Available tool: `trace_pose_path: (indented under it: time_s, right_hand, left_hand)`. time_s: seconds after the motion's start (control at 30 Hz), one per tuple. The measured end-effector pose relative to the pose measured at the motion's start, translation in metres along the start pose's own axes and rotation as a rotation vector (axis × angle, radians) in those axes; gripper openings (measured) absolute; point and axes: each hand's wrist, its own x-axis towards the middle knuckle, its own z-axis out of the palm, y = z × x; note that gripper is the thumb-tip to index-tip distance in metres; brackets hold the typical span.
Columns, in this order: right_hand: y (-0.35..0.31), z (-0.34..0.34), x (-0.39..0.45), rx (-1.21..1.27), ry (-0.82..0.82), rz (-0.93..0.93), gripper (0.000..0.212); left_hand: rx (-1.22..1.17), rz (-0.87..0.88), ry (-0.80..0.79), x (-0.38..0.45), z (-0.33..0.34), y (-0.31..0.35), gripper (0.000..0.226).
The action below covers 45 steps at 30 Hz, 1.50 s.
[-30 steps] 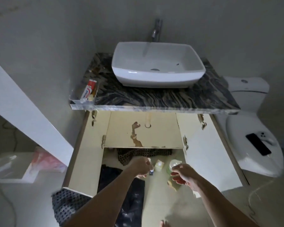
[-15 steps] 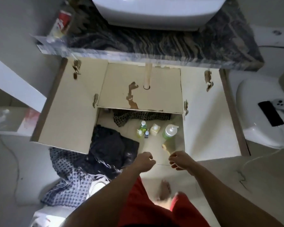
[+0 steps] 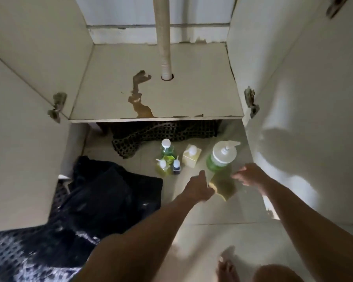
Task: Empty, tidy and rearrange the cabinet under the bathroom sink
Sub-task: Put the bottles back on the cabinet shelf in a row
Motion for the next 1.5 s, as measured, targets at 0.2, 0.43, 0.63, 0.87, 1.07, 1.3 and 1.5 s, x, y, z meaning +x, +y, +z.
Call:
trace_pose_path:
  time_s: [0.2, 0.43, 0.63, 0.87, 1.07, 1.3, 1.5]
  right_hand:
    - [0.018, 0.016, 0.121, -0.126, 0.117, -0.239, 0.057]
    - [0.023, 0.024, 0.173, -0.22, 0.136, -0.476, 0.114]
    - [0.031, 0.044, 0.175, -0.164, 0.288, -0.453, 0.109]
    - [0.012, 0.049, 0.141, -0.111, 0.389, -0.448, 0.106]
    - [-0.019, 0.024, 0.107, 0.047, 0.458, -0.515, 0.088]
    - [-0.077, -0.035, 0.046, 0.107, 0.6, -0.629, 0.047]
    - [-0.124, -0.07, 0.053, 0.137, 0.71, -0.671, 0.06]
  left_hand:
    - [-0.049, 0.111, -0.013, 0.151, -0.013, 0.01, 0.011]
    - [0.041, 0.175, -0.118, 0.195, -0.013, -0.007, 0.03]
    - [0.063, 0.188, -0.087, 0.192, -0.016, -0.004, 0.037]
    - [0.03, 0.231, -0.017, 0.179, -0.028, 0.0, 0.049]
    - [-0.136, 0.445, 0.094, 0.152, -0.057, 0.013, 0.048]
    - [-0.339, 0.718, 0.431, 0.129, -0.101, 0.041, 0.05]
    - [-0.555, 0.881, 0.483, 0.138, -0.119, 0.052, 0.057]
